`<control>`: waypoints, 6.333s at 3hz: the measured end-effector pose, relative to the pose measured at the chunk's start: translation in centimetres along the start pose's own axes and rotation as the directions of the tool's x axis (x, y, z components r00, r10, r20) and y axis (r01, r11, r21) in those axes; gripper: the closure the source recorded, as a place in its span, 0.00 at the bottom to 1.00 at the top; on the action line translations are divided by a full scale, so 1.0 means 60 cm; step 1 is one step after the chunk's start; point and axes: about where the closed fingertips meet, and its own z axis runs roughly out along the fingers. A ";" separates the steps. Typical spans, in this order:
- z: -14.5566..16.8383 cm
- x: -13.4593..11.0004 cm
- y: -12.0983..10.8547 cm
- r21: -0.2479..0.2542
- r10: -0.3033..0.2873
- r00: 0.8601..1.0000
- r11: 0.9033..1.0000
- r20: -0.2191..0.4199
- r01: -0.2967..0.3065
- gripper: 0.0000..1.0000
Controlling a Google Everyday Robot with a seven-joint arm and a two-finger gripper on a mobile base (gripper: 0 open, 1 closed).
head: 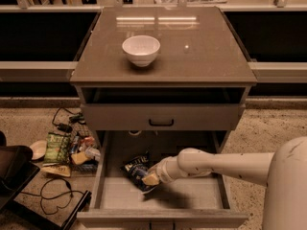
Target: Pick blue chip bag from middle drawer and place on counter
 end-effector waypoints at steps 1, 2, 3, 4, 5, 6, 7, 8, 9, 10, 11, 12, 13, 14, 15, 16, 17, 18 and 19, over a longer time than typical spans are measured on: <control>-0.043 -0.047 0.057 -0.014 -0.060 0.998 0.998 0.001 0.060 1.00; -0.110 -0.072 0.137 -0.020 -0.088 0.995 0.996 -0.038 0.087 1.00; -0.177 -0.078 0.226 -0.032 -0.059 0.992 0.998 -0.113 0.056 1.00; -0.279 -0.133 0.262 0.018 -0.021 0.992 1.000 -0.128 0.024 1.00; -0.406 -0.210 0.244 0.123 -0.005 0.995 0.992 -0.095 0.016 1.00; -0.519 -0.304 0.196 0.189 0.036 0.999 0.981 -0.039 -0.028 1.00; -0.618 -0.419 0.137 0.254 0.066 0.996 0.964 0.060 -0.079 1.00; -0.625 -0.436 0.133 0.257 0.057 0.997 0.964 0.059 -0.070 1.00; -0.662 -0.495 0.115 0.284 0.036 0.998 0.957 0.059 -0.051 1.00; -0.691 -0.560 0.070 0.308 0.037 0.999 0.951 -0.007 -0.033 1.00; -0.702 -0.623 -0.019 0.362 0.040 0.992 0.932 -0.122 0.006 1.00; -0.726 -0.677 -0.078 0.416 0.038 0.989 0.909 -0.145 0.026 1.00; -0.801 -0.764 -0.106 0.510 0.001 0.998 0.860 -0.066 0.033 1.00; -0.888 -0.830 -0.134 0.600 -0.038 0.997 0.800 0.061 -0.006 1.00; -0.931 -0.839 -0.190 0.642 -0.046 0.983 0.763 0.175 -0.079 1.00; -0.955 -0.820 -0.249 0.658 -0.037 0.963 0.737 0.267 -0.154 1.00; -0.960 -0.790 -0.298 0.653 -0.008 0.944 0.725 0.328 -0.220 1.00; -0.939 -0.729 -0.356 0.624 0.063 0.921 0.718 0.385 -0.310 1.00; -0.915 -0.679 -0.388 0.591 0.119 0.901 0.718 0.417 -0.368 1.00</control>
Offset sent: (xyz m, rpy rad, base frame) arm -0.1178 0.0225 0.1853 -0.1232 -0.0481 0.1231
